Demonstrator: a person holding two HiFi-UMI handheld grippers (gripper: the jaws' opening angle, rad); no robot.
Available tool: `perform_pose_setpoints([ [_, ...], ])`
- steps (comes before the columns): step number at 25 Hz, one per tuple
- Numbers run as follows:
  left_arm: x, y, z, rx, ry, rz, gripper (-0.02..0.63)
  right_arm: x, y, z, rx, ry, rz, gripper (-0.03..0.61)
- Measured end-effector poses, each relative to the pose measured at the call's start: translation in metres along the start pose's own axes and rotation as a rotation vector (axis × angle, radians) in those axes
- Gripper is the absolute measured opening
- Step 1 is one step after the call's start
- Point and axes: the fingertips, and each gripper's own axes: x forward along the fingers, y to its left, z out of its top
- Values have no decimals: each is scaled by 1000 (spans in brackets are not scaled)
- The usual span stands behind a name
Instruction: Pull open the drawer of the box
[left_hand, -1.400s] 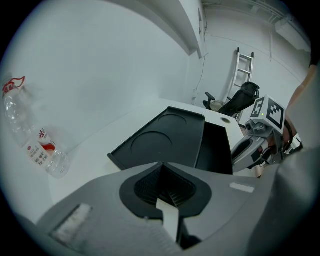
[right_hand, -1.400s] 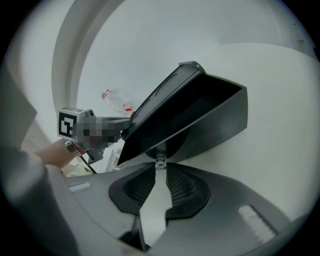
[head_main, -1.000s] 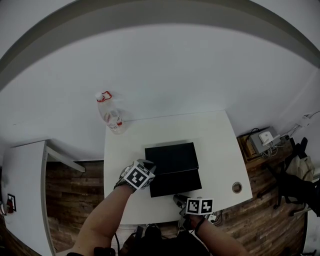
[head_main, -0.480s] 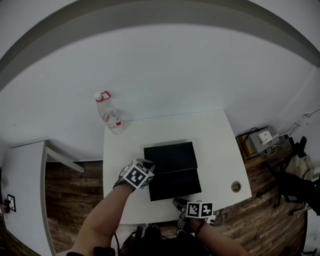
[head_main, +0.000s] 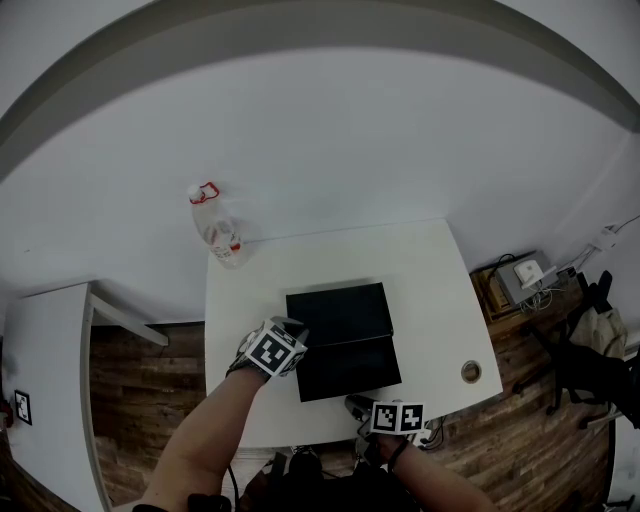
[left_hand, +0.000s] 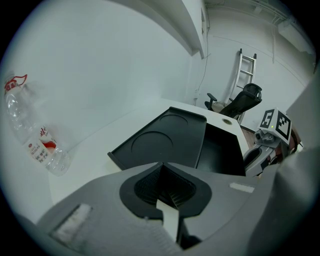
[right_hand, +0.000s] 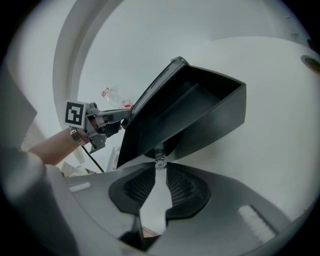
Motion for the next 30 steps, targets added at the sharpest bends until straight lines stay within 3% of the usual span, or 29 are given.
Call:
perform_pose_setpoints([
  [14, 1, -2, 2, -41, -13, 0, 5, -5, 1, -3, 14, -4, 26, 81],
  [17, -1, -1, 4, -91, -60, -6, 5, -20, 8, -14, 1, 13, 63, 104],
  [21, -24, 3, 24, -135, -196, 18, 5, -50, 13, -20, 9, -5, 108, 71],
  [23, -43, -3, 35, -192, -282, -29, 5, -67, 21, -10, 19, -50, 157, 6],
  [26, -79, -29, 42, -354, -415, -195, 5, -95, 45, 16, 16, -142, 265, 5],
  [30, -122, -87, 28, -522, -524, -418, 5, -135, 81, 48, -15, -249, 403, 5],
])
